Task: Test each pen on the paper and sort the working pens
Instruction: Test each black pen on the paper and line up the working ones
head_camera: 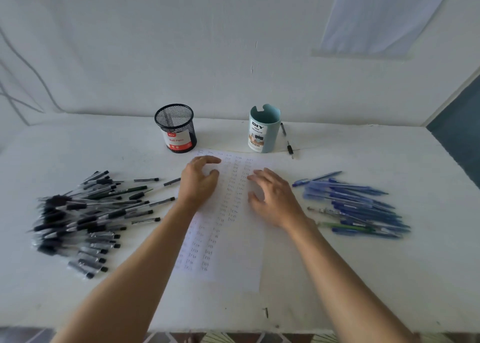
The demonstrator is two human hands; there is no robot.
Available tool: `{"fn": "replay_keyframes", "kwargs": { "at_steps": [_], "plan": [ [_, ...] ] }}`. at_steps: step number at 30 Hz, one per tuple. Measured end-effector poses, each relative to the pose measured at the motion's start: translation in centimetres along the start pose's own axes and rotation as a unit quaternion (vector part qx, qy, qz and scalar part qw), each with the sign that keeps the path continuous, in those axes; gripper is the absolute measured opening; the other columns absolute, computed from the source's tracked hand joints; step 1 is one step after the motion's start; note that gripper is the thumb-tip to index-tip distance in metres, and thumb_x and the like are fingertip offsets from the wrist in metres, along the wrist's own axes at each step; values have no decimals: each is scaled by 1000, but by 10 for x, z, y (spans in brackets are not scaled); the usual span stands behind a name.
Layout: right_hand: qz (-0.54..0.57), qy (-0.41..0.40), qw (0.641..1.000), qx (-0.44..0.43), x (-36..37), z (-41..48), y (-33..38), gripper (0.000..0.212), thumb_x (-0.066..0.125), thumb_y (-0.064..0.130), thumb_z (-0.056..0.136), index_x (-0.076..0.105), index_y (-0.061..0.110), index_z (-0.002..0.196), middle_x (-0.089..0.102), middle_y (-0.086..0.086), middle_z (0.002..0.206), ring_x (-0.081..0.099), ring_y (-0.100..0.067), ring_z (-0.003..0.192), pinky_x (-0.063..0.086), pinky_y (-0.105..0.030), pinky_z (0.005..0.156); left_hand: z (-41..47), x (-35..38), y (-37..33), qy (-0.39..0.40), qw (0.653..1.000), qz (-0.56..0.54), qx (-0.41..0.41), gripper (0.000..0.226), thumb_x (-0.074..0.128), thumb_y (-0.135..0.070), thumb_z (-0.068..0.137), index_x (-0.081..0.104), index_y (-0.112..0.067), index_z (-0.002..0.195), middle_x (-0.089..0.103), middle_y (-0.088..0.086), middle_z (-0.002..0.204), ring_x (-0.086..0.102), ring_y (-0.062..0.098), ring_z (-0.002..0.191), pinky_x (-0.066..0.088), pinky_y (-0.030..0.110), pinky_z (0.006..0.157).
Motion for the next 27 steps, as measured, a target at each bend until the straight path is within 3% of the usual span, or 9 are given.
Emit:
{"fn": "replay_keyframes", "kwargs": {
  "at_steps": [2, 4, 7, 9, 13, 17, 22, 24, 27],
  "plan": [
    [-30, 47, 998, 16, 8, -8, -2, 56, 52, 38, 99, 42, 17, 150, 30, -3, 161, 18, -21, 151, 10, -33, 122, -3, -13, -1, -19, 998, -53, -8, 39, 49, -2, 89, 71, -22, 113, 64, -5, 122, 59, 18, 112, 47, 31, 95],
    [-56, 56, 997, 15, 11, -13, -2, 61, 45, 44, 101, 31, 19, 155, 19, -3, 165, 9, -19, 153, 1, -32, 122, -5, -27, -5, -51, 998, -24, 21, 41, 48, 4, 88, 73, -19, 110, 65, -2, 121, 58, 17, 110, 47, 33, 99],
    [-70, 63, 996, 15, 12, -15, -2, 63, 41, 47, 102, 26, 20, 157, 14, -2, 166, 4, -18, 154, -4, -30, 121, -7, -40, 1, -77, 984, 157, 42, 40, 53, -1, 86, 69, -14, 121, 61, 8, 134, 48, 28, 122, 36, 40, 102],
    [-65, 62, 996, 18, 12, -15, -3, 63, 41, 48, 102, 26, 21, 157, 13, -1, 166, 4, -16, 154, -5, -30, 121, -9, -44, 14, -62, 954, 294, 5, 39, 55, -12, 89, 64, -7, 126, 57, 10, 138, 41, 32, 129, 32, 47, 105],
    [-70, 76, 994, 25, 14, -15, -2, 63, 40, 50, 102, 24, 22, 157, 12, 0, 167, 2, -16, 154, -3, -32, 123, -18, -46, 32, -62, 923, 379, -29, 22, 53, -18, 94, 67, -1, 96, 62, 9, 123, 45, 33, 119, 35, 48, 101],
    [-97, 102, 989, 40, 18, -18, -2, 64, 29, 53, 104, 12, 25, 159, 1, 1, 168, -6, -17, 154, -7, -35, 123, -22, -48, 29, -112, 936, 327, 63, 20, 64, -17, 95, 69, -3, 108, 66, 12, 122, 48, 35, 120, 38, 50, 98],
    [-117, 95, 988, 45, 21, -20, -3, 65, 24, 56, 103, 10, 28, 159, -2, 4, 167, -7, -16, 153, -7, -36, 123, -37, -40, -11, -98, 938, 144, 301, 19, 58, -19, 99, 55, -9, 114, 66, 17, 120, 55, 34, 120, 43, 43, 96],
    [-120, 85, 988, 43, 20, -20, -2, 70, 20, 63, 97, 14, 29, 158, 2, 5, 167, -4, -15, 153, -5, -36, 123, -46, -35, -25, -61, 954, 62, 287, 12, 46, -25, 104, 45, -19, 115, 68, 11, 101, 63, 27, 91, 49, 35, 76],
    [-113, 76, 989, 51, 18, -21, 0, 82, 8, 70, 84, 19, 34, 157, 7, 6, 167, -1, -14, 153, -4, -40, 123, -47, -29, -31, -27, 981, -103, 162, 26, 35, -42, 105, 50, -21, 105, 45, -6, 65, 41, 20, 55, 33, 31, 53]
  ]
}}
Point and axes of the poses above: each hand's wrist, its own z-axis towards the middle knuckle, its own x-axis out of the palm, y = z × x, the point moved 6 cm from there along z, towards the middle knuckle
